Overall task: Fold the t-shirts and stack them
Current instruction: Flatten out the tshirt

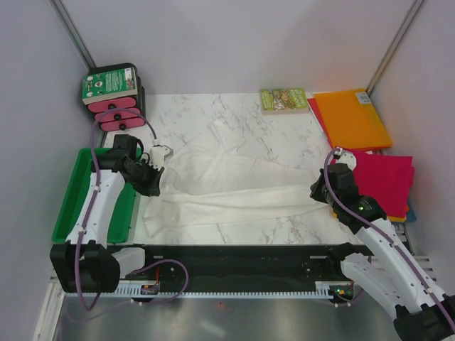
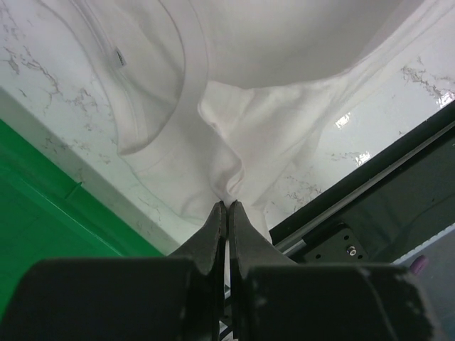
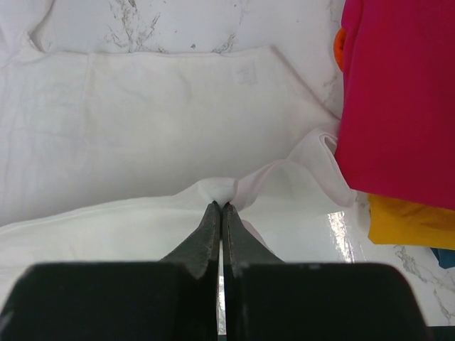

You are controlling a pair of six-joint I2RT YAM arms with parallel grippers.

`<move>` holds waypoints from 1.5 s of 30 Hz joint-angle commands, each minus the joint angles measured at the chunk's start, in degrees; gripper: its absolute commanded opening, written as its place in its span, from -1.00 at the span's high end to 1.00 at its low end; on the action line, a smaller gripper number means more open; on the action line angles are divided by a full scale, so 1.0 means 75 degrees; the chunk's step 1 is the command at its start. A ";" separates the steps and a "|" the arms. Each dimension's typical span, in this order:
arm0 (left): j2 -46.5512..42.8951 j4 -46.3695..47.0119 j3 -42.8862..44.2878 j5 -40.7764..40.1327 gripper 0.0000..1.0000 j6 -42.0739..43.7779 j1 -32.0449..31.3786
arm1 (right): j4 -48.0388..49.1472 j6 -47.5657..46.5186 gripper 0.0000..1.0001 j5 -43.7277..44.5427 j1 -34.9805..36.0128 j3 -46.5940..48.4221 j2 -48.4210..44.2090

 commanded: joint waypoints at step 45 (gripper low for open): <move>-0.0530 0.0454 -0.0117 0.0549 0.96 -0.0532 -0.0212 | 0.1905 0.1367 0.39 0.1143 0.0128 -0.1233 0.2466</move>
